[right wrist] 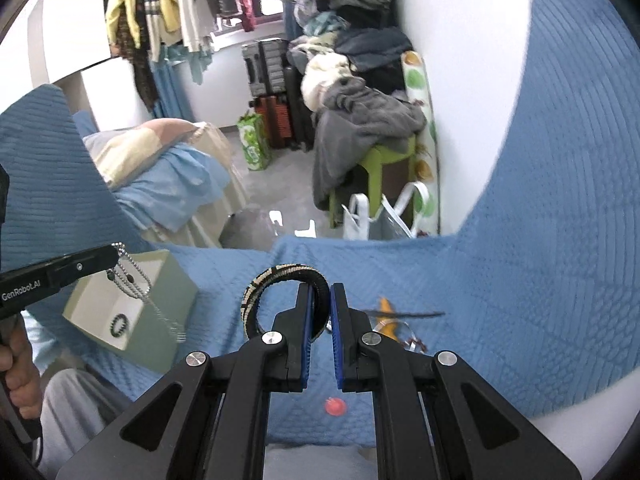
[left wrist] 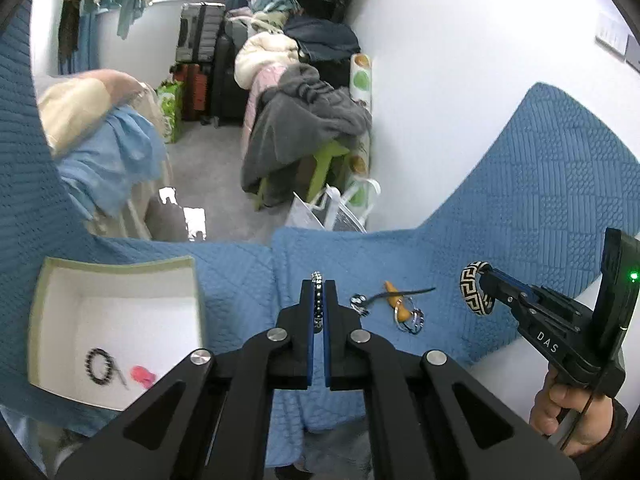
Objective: Organize jewelry
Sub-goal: 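Carry the bangle and bead chain over the green box with both tools, then open both grippers to drop the bangle and chain into the box, then move both tools back to the jewelry on the cushion, then grasp the red hat-shaped charm with the left gripper while the right grasps the red-bead hoop earring, then carry the red charm and bead earring over the green box with both tools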
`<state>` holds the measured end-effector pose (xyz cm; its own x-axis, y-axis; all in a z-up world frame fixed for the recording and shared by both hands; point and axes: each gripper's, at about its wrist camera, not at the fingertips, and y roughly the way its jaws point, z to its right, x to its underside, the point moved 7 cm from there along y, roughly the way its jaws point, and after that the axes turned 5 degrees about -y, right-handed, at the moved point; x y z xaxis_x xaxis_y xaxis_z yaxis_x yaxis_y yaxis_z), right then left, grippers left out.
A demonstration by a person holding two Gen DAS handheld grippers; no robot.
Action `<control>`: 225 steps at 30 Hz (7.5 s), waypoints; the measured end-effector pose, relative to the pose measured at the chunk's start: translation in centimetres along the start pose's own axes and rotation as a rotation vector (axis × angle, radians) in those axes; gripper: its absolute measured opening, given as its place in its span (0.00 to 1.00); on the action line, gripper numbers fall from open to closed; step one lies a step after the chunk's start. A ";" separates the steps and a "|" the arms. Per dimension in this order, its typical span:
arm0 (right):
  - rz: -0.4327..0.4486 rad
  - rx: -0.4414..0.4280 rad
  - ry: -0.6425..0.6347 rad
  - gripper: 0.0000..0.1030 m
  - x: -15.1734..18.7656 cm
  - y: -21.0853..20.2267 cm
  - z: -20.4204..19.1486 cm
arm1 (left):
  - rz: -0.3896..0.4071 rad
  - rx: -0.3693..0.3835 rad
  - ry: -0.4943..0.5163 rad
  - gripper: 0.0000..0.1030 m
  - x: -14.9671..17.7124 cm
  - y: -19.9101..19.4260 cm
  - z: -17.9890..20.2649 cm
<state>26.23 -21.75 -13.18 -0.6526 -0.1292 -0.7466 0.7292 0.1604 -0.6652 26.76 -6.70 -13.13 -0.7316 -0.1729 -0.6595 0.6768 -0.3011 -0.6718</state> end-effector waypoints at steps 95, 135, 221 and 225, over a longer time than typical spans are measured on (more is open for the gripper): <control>0.003 -0.001 -0.083 0.27 1.8 0.7 -2.2 | 0.012 0.063 -0.108 0.57 4.2 0.4 -3.8; -0.321 0.031 -0.012 0.18 15.1 17.1 14.7 | -0.388 0.213 0.045 0.36 17.2 19.4 8.4; -0.028 -0.179 -0.081 0.06 -2.4 3.8 -13.6 | -0.003 -0.016 -0.052 0.20 0.0 -2.3 -11.7; -0.033 -0.209 -0.104 0.06 -3.2 4.5 -16.2 | -0.003 -0.025 -0.072 0.20 -0.2 -2.7 -13.7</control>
<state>28.24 -4.74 -13.62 -0.6425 -0.2362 -0.7289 0.6426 0.3520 -0.6805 26.22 7.00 -15.74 -0.7372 -0.2395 -0.6319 0.6756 -0.2788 -0.6825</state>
